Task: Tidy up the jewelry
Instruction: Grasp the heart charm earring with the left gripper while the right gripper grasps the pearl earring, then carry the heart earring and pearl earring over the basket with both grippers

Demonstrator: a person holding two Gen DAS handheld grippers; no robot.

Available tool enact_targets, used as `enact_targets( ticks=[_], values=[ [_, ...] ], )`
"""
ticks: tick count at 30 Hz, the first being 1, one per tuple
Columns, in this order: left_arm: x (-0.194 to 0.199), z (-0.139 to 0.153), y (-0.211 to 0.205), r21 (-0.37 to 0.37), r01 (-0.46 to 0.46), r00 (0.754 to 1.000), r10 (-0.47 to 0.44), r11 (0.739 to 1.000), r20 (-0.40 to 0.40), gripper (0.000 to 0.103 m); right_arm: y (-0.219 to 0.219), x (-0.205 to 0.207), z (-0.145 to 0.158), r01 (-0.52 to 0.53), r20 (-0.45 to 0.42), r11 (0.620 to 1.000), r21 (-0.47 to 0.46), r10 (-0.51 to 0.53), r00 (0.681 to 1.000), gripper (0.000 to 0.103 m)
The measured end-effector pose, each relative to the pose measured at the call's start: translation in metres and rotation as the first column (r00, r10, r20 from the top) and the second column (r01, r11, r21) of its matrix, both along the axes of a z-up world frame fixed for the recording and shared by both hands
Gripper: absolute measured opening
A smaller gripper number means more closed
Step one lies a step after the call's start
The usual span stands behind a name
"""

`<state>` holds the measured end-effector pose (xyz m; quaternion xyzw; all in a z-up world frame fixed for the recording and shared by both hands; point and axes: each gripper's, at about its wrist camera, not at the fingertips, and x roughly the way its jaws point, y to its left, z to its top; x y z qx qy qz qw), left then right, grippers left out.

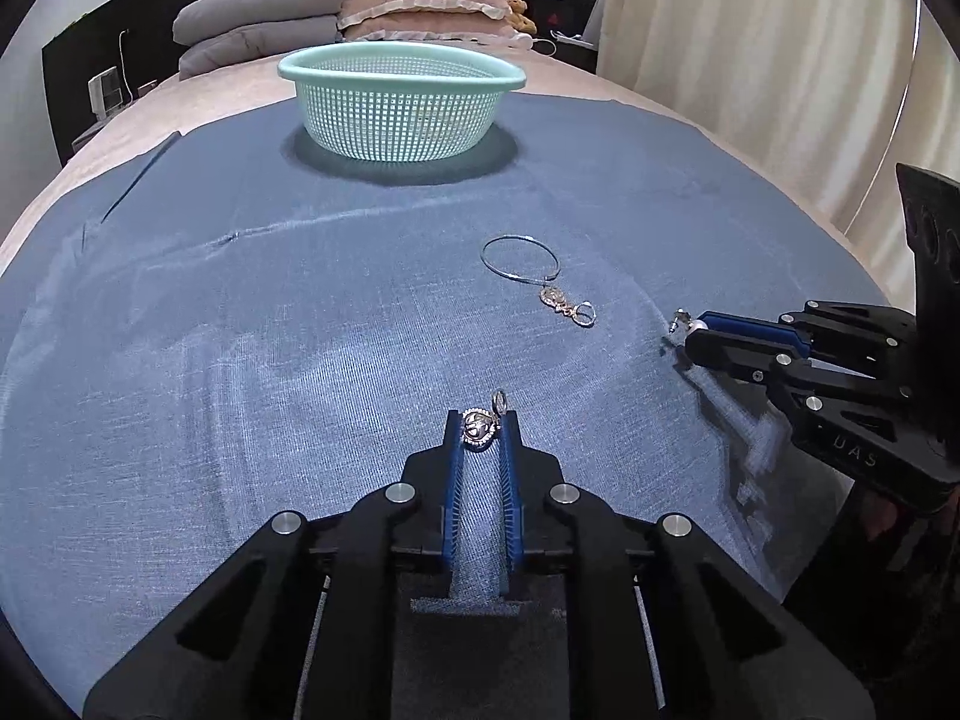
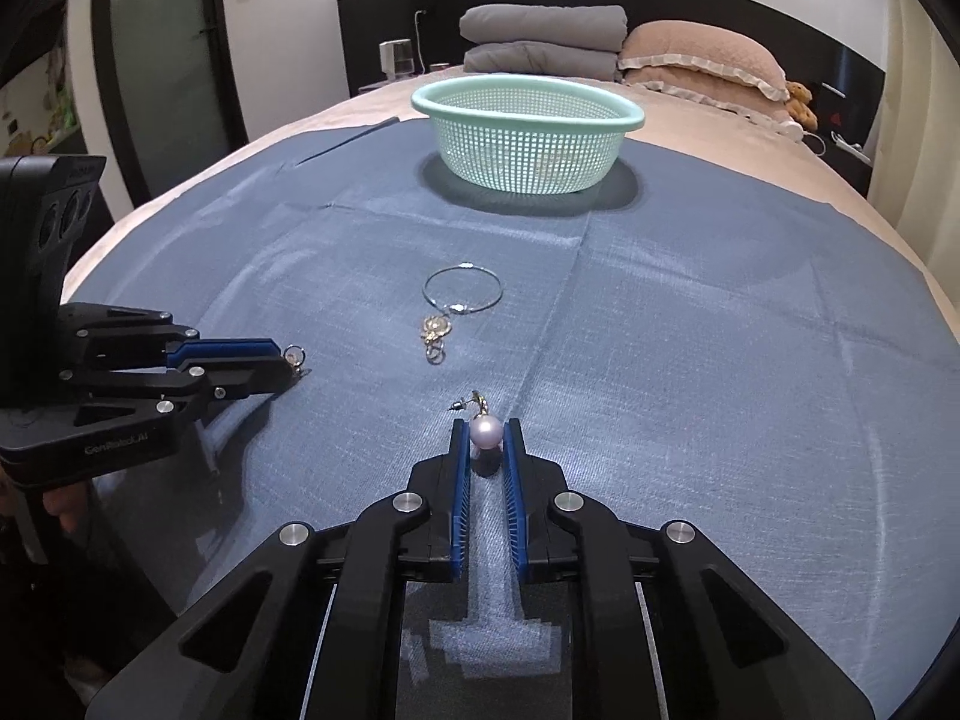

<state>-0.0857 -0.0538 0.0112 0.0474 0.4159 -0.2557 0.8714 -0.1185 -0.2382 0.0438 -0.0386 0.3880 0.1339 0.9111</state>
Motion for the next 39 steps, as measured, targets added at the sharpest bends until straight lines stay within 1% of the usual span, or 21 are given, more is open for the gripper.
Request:
enact_targets(
  ticks=[5, 7, 11, 17, 23, 26, 31, 34, 39],
  values=[
    [0.006, 0.018, 0.004, -0.017, -0.003, 1.0, 0.003, 1.0, 0.008, 0.012, -0.006, 0.006, 0.014, 0.004, 0.032, 1.0, -0.007, -0.004, 0.999, 0.011],
    [0.012, 0.028, 0.007, -0.038, -0.008, 1.0, 0.008, 0.999, 0.004, 0.012, -0.008, 0.011, 0.022, 0.006, 0.052, 1.0, -0.011, -0.006, 0.999, 0.011],
    [0.029, 0.052, 0.011, -0.057, -0.022, 0.999, 0.024, 0.998, 0.034, 0.012, -0.012, 0.025, 0.042, 0.013, 0.1, 1.0, -0.015, -0.011, 0.995, 0.011],
    [0.062, 0.084, 0.005, -0.056, -0.018, 0.996, 0.022, 0.998, 0.089, 0.012, -0.018, 0.063, 0.074, 0.019, 0.163, 1.0, 0.006, -0.02, 0.986, 0.011],
    [0.106, 0.103, -0.006, -0.045, 0.005, 0.993, 0.0, 0.999, 0.115, 0.012, -0.016, 0.109, 0.093, -0.001, 0.191, 0.998, 0.059, -0.01, 0.982, 0.011],
    [0.128, 0.107, -0.013, -0.036, 0.015, 0.993, -0.01, 0.999, 0.121, 0.013, -0.013, 0.135, 0.095, 0.004, 0.195, 0.998, 0.07, -0.017, 0.981, 0.011],
    [0.173, 0.105, -0.023, -0.028, 0.025, 0.993, -0.022, 0.999, 0.117, 0.013, -0.012, 0.174, 0.085, 0.005, 0.168, 0.996, 0.09, -0.02, 0.986, 0.011],
    [0.194, 0.097, -0.026, -0.017, 0.03, 0.994, -0.028, 0.999, 0.109, 0.013, -0.01, 0.193, 0.077, 0.002, 0.152, 0.996, 0.084, -0.015, 0.988, 0.011],
    [0.218, 0.081, -0.032, -0.011, 0.03, 0.996, -0.029, 0.999, 0.079, 0.013, -0.008, 0.208, 0.061, -0.003, 0.125, 0.997, 0.077, -0.007, 0.992, 0.011]
  ],
)
